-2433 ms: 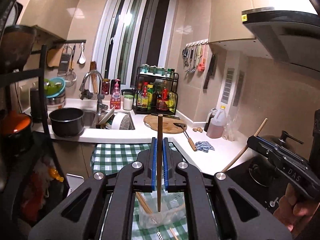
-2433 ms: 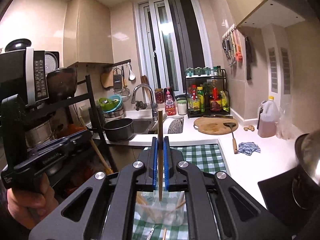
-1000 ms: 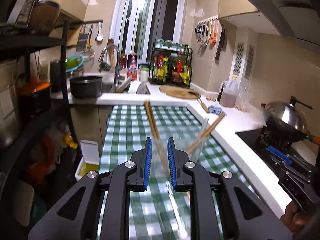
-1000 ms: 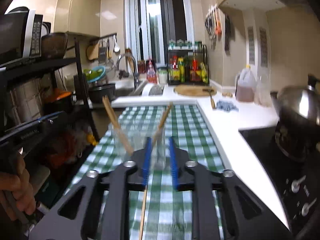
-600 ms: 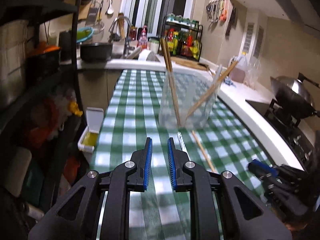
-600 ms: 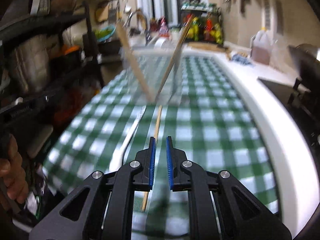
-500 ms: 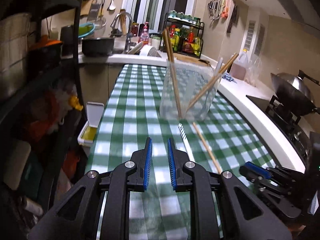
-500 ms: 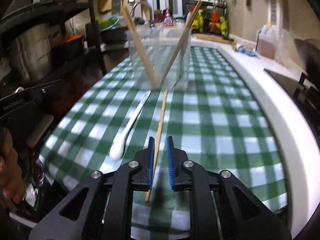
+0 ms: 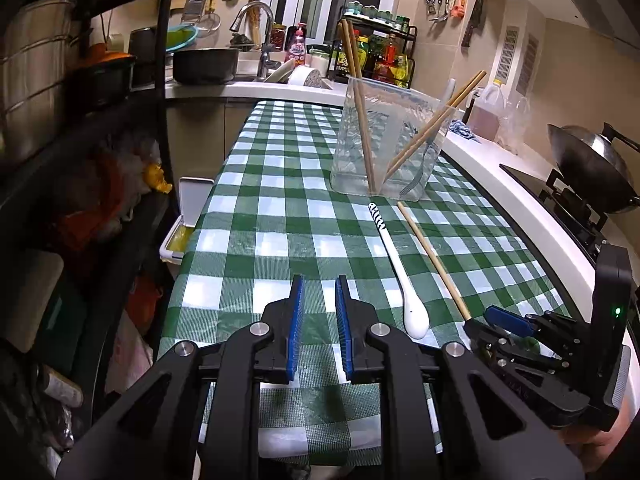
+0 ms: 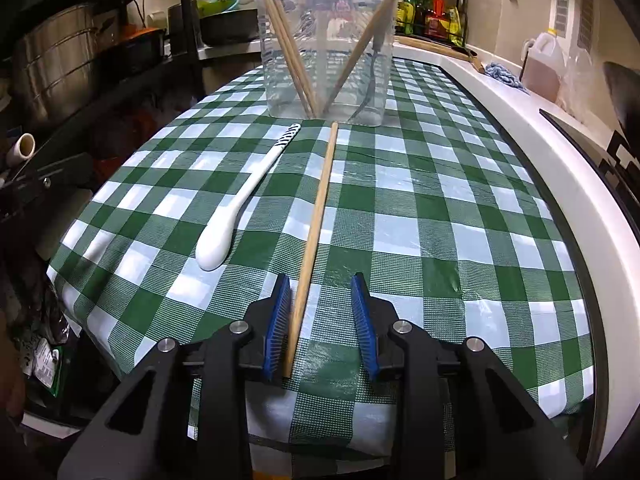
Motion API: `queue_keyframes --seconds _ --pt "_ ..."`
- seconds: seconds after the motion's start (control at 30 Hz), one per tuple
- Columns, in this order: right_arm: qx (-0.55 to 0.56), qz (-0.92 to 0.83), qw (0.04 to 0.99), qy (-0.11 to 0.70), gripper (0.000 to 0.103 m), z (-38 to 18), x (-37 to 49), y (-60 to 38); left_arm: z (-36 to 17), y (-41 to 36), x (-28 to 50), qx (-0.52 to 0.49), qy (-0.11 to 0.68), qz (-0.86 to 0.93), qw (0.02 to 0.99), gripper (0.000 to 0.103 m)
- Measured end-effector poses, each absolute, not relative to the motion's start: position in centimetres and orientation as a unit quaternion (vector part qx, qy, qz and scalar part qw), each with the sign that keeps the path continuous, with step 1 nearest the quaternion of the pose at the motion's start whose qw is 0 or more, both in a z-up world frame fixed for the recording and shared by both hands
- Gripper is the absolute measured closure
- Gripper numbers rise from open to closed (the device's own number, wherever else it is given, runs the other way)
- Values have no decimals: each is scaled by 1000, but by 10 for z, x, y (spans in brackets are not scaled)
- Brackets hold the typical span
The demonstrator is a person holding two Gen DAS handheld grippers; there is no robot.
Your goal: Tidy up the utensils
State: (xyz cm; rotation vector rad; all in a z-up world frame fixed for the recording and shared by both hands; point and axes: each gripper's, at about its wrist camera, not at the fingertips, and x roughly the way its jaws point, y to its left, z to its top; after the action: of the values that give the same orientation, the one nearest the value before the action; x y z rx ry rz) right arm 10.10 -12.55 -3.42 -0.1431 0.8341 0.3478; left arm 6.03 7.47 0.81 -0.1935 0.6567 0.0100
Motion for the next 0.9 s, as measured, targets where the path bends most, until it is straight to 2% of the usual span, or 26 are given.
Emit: queue_keyframes --seconds 0.17,0.47,0.5,0.53,0.6,0.63,0.67,0.7,0.9 --pt "-65 165 898 402 97 -34 100 -129 4 70 59 -95 325 2 941 87" --pt "-39 126 910 394 97 -29 94 -156 -9 54 59 -93 339 -10 936 87" --pt "-37 123 910 395 97 -29 95 -158 -12 51 59 -94 341 -11 935 83" --pt "-34 120 909 397 97 -30 95 -161 -13 49 60 -93 343 -12 935 69" --pt "-32 114 907 403 93 -34 96 -164 -16 43 60 -91 343 -14 935 53" --pt "-29 109 907 405 90 -35 96 -167 -17 39 60 -89 343 -16 935 52" --pt "-29 105 908 405 78 -35 96 -169 -17 36 61 -87 343 -19 935 51" --pt "-28 101 909 404 71 -35 95 -171 -18 32 62 -83 343 -23 935 49" --pt "-28 105 910 401 73 -36 92 -173 -29 15 71 -64 354 -25 933 43"
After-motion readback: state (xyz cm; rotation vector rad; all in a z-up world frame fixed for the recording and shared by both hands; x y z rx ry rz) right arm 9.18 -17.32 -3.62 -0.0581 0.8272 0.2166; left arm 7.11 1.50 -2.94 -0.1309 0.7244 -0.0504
